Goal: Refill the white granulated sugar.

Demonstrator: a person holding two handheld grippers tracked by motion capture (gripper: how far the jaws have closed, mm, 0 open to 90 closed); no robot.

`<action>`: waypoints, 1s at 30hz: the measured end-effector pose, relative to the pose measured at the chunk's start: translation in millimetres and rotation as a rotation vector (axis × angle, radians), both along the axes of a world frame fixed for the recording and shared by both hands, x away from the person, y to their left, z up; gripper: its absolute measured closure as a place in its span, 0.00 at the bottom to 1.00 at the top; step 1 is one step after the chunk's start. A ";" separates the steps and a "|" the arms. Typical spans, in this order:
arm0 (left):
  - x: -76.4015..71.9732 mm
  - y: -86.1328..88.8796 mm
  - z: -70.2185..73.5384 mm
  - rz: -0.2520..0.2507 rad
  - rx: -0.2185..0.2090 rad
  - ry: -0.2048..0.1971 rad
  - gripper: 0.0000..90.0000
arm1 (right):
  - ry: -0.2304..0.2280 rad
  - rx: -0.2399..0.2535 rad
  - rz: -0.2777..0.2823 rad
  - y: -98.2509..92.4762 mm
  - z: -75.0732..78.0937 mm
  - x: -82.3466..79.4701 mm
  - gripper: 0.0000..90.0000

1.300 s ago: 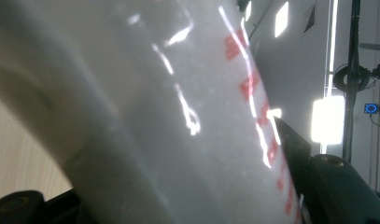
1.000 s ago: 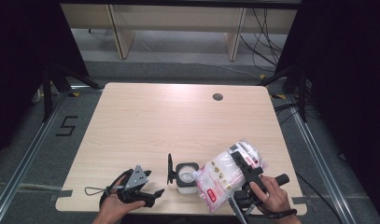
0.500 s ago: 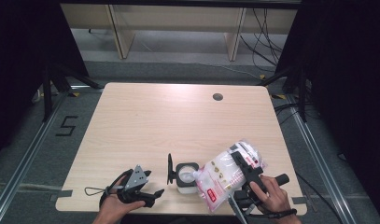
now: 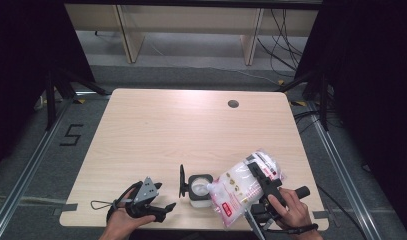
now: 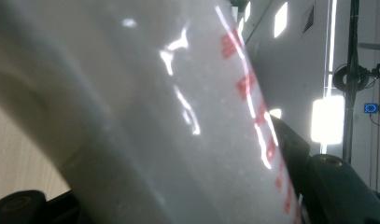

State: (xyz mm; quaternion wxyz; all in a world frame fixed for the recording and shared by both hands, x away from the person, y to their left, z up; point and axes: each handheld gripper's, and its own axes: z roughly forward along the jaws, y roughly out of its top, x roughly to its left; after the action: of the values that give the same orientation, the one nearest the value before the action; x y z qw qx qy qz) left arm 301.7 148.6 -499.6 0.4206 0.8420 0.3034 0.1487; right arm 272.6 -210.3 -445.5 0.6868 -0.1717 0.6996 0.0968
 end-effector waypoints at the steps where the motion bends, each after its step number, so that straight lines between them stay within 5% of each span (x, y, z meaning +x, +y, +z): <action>1: -0.2 0.0 0.0 0.003 -0.002 -0.003 0.21 | 0.000 0.000 -0.001 -0.1 -0.2 0.0 0.53; 10: -0.1 0.1 0.1 0.000 -0.001 0.000 0.21 | 0.003 0.000 0.004 0.0 0.5 0.1 0.53; 20: -0.7 -0.4 0.0 -0.001 -0.008 0.000 0.21 | 0.035 0.077 -0.014 -4.2 -0.7 1.1 0.54; 22: -0.4 -0.3 0.1 0.001 -0.005 -0.002 0.21 | 0.012 0.040 -0.002 -3.6 2.7 1.6 0.54; 25: 0.0 -0.4 -0.6 -0.002 -0.006 -0.002 0.21 | 0.040 0.087 -0.024 -4.7 0.2 0.7 0.54; 30: 0.0 -0.2 -0.3 -0.002 -0.003 -0.002 0.21 | 0.010 0.055 -0.004 -4.1 3.6 1.2 0.54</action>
State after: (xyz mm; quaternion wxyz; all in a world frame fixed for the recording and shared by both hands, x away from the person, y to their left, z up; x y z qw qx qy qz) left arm 301.8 148.4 -499.8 0.4221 0.8416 0.3023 0.1486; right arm 273.8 -214.4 -441.9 0.6881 -0.1509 0.7003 0.1157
